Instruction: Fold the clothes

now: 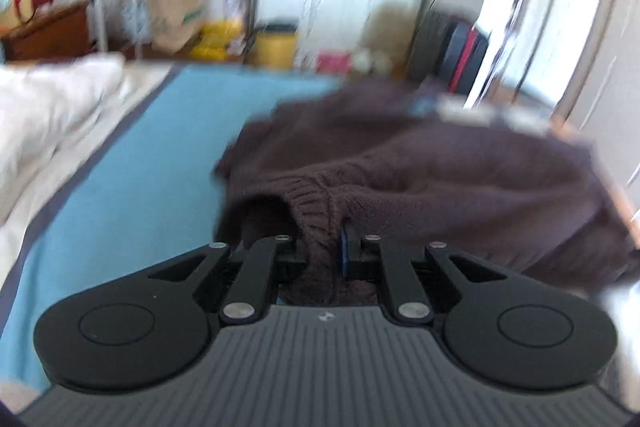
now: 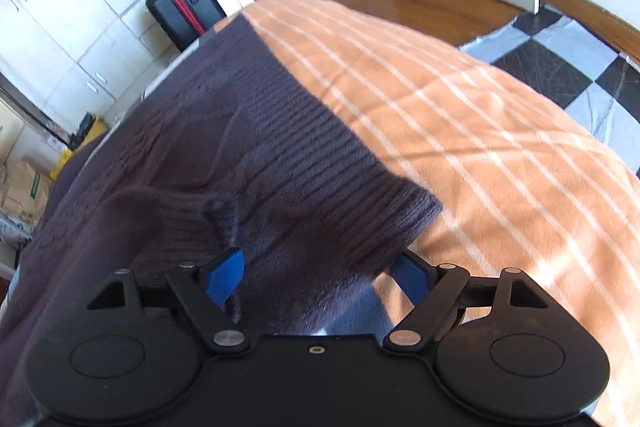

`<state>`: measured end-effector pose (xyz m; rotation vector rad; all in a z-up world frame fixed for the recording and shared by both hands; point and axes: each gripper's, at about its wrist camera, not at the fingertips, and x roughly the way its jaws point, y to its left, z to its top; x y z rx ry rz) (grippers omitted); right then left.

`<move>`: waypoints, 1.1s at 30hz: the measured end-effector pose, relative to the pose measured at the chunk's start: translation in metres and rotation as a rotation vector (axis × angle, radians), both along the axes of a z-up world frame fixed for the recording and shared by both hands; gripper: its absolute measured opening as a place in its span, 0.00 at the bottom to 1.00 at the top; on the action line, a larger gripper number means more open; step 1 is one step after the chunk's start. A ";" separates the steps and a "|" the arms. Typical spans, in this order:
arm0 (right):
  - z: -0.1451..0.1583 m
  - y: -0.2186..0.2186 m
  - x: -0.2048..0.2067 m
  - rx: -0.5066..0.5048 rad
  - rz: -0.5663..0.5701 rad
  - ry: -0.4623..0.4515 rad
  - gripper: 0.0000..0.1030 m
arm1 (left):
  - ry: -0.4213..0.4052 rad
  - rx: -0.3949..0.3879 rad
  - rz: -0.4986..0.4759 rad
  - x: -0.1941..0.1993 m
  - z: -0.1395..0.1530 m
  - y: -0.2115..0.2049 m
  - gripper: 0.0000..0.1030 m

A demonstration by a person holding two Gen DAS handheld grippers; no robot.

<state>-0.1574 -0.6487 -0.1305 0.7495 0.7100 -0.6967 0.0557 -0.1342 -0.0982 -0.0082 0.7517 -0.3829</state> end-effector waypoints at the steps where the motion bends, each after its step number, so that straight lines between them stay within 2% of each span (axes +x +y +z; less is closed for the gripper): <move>1: -0.001 0.000 0.001 -0.036 0.005 0.003 0.73 | 0.008 0.014 0.005 0.002 -0.006 -0.002 0.11; 2: -0.002 0.001 0.007 -0.119 0.025 0.049 0.51 | 0.016 0.028 0.010 0.004 -0.011 -0.003 0.11; 3: -0.002 0.002 0.012 -0.196 0.045 0.088 0.23 | 0.015 0.040 0.014 0.005 -0.015 -0.004 0.11; 4: 0.002 0.002 0.013 -0.230 0.060 0.072 0.07 | -0.020 0.047 0.010 0.002 -0.010 -0.004 0.11; 5: 0.007 0.002 0.013 -0.259 0.068 0.052 0.09 | -0.061 0.049 0.002 -0.003 -0.001 -0.006 0.11; 6: 0.016 0.001 0.007 -0.260 0.026 0.011 0.09 | -0.084 0.043 -0.005 -0.005 0.006 -0.008 0.11; 9: 0.058 0.003 -0.020 -0.285 -0.073 -0.158 0.08 | -0.103 -0.019 -0.014 -0.009 0.024 -0.004 0.09; 11: 0.085 0.013 -0.030 -0.421 -0.086 -0.151 0.07 | -0.066 -0.065 0.010 -0.011 0.022 0.001 0.09; 13: 0.090 0.013 -0.033 -0.546 -0.098 -0.062 0.07 | -0.026 -0.092 0.031 -0.017 0.015 0.003 0.09; 14: 0.086 0.009 -0.033 -0.585 -0.111 -0.005 0.07 | -0.013 -0.055 0.010 -0.021 0.005 -0.005 0.09; 16: 0.059 -0.016 -0.038 -0.480 -0.162 0.075 0.08 | 0.033 0.022 -0.044 -0.025 -0.018 -0.020 0.09; 18: 0.027 -0.036 -0.047 -0.330 -0.205 0.080 0.08 | 0.099 0.044 -0.046 -0.020 -0.033 -0.023 0.08; 20: 0.012 -0.042 -0.049 -0.322 -0.197 0.112 0.08 | 0.154 0.062 -0.047 -0.016 -0.044 -0.024 0.08; 21: 0.006 -0.044 -0.049 -0.321 -0.192 0.126 0.08 | 0.137 0.051 -0.045 -0.017 -0.039 -0.022 0.08; 25: 0.031 -0.031 -0.033 -0.456 -0.174 0.125 0.08 | 0.073 0.013 -0.039 -0.021 -0.020 -0.016 0.09; 27: 0.038 -0.027 -0.022 -0.514 -0.178 0.156 0.08 | 0.077 0.046 -0.057 -0.023 -0.024 -0.022 0.09; 28: 0.037 -0.028 -0.017 -0.528 -0.182 0.186 0.08 | 0.092 0.062 -0.066 -0.022 -0.027 -0.025 0.09; 30: 0.022 -0.034 -0.011 -0.481 -0.184 0.260 0.08 | 0.202 0.090 -0.081 -0.015 -0.044 -0.028 0.09; 32: 0.004 -0.038 -0.009 -0.427 -0.179 0.331 0.09 | 0.236 0.073 -0.076 -0.014 -0.044 -0.024 0.10; 33: 0.001 -0.036 -0.006 -0.453 -0.156 0.361 0.09 | 0.253 0.065 -0.074 -0.013 -0.043 -0.022 0.12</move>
